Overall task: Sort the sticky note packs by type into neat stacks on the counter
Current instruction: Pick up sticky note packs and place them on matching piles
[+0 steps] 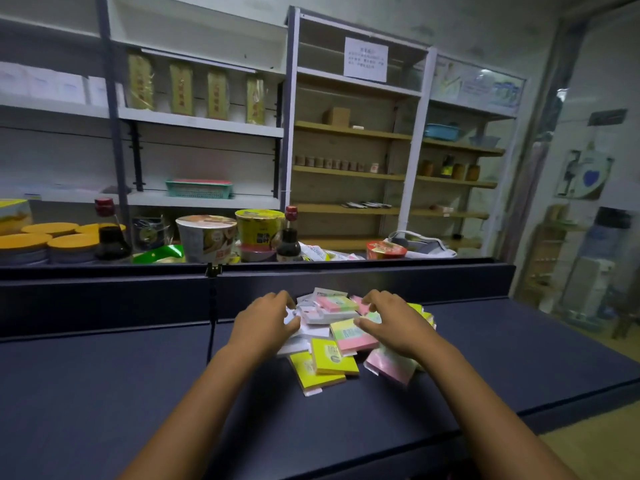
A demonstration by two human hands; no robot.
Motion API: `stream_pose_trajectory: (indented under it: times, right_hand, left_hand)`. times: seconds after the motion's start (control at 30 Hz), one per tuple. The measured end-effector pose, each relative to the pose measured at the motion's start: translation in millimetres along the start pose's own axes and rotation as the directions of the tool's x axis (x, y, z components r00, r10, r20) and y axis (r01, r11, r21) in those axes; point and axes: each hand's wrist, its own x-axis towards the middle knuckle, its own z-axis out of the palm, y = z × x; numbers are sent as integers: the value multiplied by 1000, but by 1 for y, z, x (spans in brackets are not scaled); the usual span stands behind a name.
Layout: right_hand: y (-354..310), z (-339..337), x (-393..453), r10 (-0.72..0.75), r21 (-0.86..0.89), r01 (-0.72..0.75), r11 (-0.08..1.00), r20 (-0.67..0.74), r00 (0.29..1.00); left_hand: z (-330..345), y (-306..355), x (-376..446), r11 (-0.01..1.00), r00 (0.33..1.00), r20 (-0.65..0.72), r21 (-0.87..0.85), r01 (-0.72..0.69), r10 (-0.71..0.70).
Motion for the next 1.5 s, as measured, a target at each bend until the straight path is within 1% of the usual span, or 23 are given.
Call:
stream_pose_trajectory:
  times: [0.23,0.43,0.5,0.53,0.6,0.67,0.7,0.73,0.8,0.87,0.97,1.1,1.17,1.27,1.37,1.5]
  right_hand:
    - [16,22,60,-85,84,83,993,26,996]
    - [23,48,104,-175,160,165,973,52,983]
    - [25,54,114,-191,200,179,963,40,981]
    - [25,58,117,-197,225,185,957,32,980]
    - [26,63,123,-207,275,195,942,17,978]
    - [27,67,127,-206,332,194,923,0,979]
    - [28,69,128,-207,355,199,914,-14,978]
    - [29,71,130,-207,370,204,906,-32,978]
    - [32,73,132,-200,384,208,900,-61,978]
    - [34,72,132,-194,394,212,895,-86,977]
    - [39,68,132,-193,429,232,873,-132,972]
    - [45,65,129,-158,482,215,849,-157,975]
    - [51,66,128,-136,492,196,848,-156,978]
    - [58,68,127,-97,492,158,856,-147,984]
    - [60,73,126,-85,454,127,882,-110,990]
    - [58,78,124,-77,321,83,944,-33,997]
  left_hand:
    - [24,-22,23,992,991,-58,-40,119,-121]
    - [41,-45,26,960,965,-113,-180,217,-239]
    - [41,-55,28,938,964,-69,-258,230,-256]
    - [40,-60,29,929,967,-26,-283,237,-255]
    - [37,-68,27,918,962,123,-289,271,-245]
    - [36,-75,24,930,932,279,-221,295,-230]
    - [35,-78,23,944,919,325,-163,287,-223]
    - [35,-79,22,949,906,353,-121,290,-232]
    - [35,-80,21,938,894,366,-124,324,-260]
    - [37,-82,22,927,905,337,-173,332,-261]
    - [37,-81,21,907,935,245,-275,319,-255]
    - [31,-70,21,866,976,81,-450,216,-201]
    - [28,-62,20,842,983,-2,-517,156,-183]
    - [27,-49,17,783,981,-80,-615,91,-176]
    - [27,-40,16,731,972,-148,-681,36,-185]
    - [26,-37,16,735,961,-208,-678,-8,-181]
